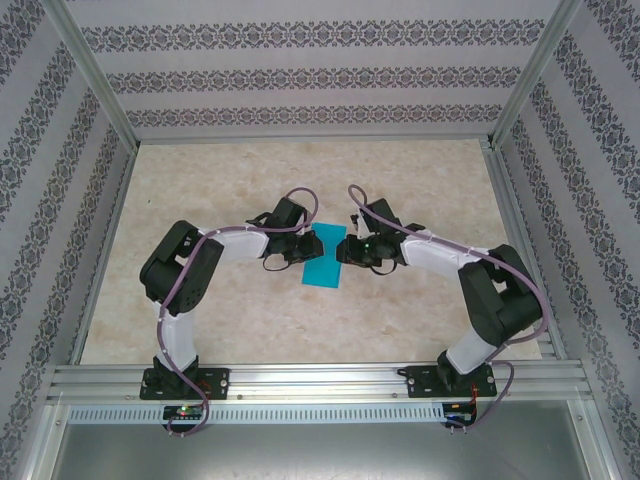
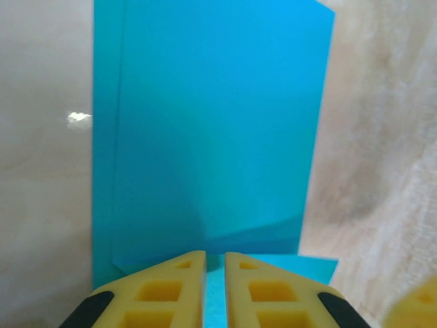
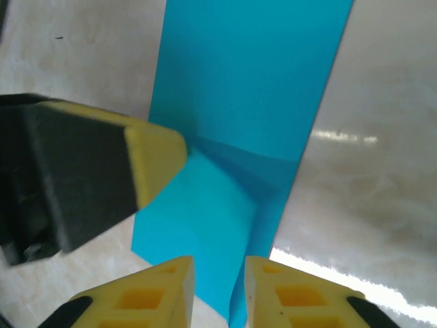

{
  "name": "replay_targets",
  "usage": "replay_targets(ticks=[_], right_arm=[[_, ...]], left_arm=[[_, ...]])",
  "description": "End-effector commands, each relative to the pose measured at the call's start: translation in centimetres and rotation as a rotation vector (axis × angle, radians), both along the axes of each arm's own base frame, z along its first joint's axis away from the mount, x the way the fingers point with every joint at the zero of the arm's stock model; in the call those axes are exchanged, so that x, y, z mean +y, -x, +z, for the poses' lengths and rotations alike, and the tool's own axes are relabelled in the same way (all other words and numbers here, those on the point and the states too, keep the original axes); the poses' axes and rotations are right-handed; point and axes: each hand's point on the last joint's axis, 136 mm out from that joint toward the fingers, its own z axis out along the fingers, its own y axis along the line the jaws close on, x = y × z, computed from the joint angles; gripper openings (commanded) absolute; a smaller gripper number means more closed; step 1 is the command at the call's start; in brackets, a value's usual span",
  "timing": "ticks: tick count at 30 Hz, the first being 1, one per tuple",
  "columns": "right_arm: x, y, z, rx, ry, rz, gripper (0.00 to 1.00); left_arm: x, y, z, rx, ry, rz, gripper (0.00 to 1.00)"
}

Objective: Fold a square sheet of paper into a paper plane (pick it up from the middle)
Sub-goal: Fold the triangle a second time at the center of the table.

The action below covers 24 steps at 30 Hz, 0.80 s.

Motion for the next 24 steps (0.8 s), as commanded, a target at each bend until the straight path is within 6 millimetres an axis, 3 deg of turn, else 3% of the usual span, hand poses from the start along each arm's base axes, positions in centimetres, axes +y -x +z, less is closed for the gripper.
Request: replay_targets(ticks=[1, 10, 14, 18, 24], right_arm=[[0.1, -1.8, -0.6, -0.005, 0.004, -0.048, 0.30], [2.3, -1.8, -1.1, 0.029, -0.095, 0.055, 0.33], [2.4, -1.3, -1.6, 0.042, -0.086, 0.089, 0.26], [1.9, -1.5, -2.3, 0.041, -0.049, 0.104, 0.12], [1.6, -2.2, -3.0, 0.032, -0.007, 0.114, 0.07]], left_arm=[[-1.0, 0.7, 2.9, -0.042, 0.066, -0.031, 0.17], [-0.5, 1.7, 1.1, -0.011, 0.047, -0.031, 0.15], [-0.5, 1.8, 0.7, -0.003, 0.044, -0.031, 0.15], [-0.5, 2.2, 0.2, 0.010, 0.035, -0.037, 0.15], [-0.3, 2.6, -0.6, 0.029, 0.014, -0.050, 0.16]])
